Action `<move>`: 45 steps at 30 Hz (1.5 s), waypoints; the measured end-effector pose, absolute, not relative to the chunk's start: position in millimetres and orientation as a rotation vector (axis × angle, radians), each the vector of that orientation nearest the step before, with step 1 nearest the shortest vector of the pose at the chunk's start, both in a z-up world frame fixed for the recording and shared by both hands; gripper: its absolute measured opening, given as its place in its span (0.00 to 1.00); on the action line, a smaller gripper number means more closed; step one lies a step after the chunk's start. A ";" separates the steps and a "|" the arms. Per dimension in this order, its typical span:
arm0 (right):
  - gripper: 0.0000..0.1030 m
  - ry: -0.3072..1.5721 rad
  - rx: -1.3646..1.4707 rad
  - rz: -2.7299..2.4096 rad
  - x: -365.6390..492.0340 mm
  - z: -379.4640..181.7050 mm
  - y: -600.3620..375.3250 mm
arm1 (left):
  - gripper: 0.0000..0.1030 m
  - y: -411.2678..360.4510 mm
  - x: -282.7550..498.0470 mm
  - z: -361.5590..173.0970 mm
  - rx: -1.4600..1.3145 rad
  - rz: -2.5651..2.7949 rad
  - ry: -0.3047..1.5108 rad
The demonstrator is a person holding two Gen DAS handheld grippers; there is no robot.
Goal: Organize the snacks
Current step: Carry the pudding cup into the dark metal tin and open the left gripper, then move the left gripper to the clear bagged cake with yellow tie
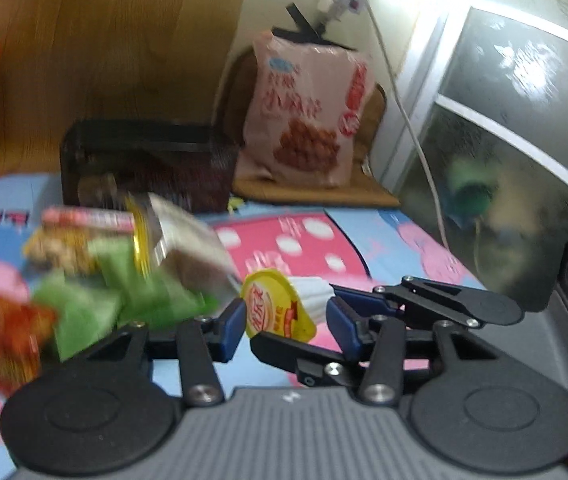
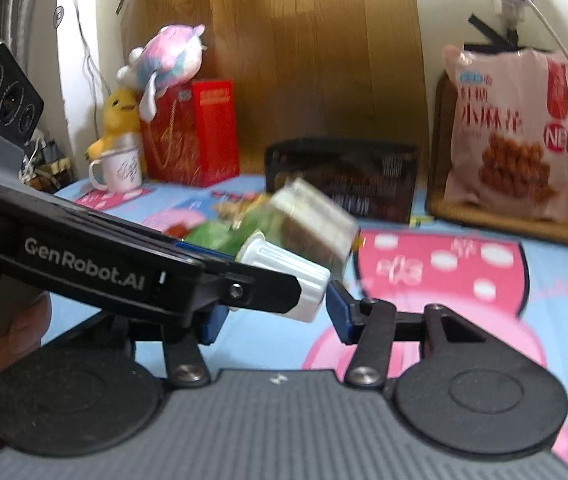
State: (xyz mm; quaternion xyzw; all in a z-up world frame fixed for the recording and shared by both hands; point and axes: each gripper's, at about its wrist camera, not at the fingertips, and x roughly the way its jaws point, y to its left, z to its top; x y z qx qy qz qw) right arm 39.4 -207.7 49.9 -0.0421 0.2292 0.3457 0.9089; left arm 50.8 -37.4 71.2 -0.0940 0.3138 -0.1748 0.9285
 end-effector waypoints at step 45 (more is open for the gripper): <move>0.53 0.871 0.532 0.771 140.7 16.5 -243.1 | 0.28 11.3 119.0 64.4 -0.334 -0.227 0.758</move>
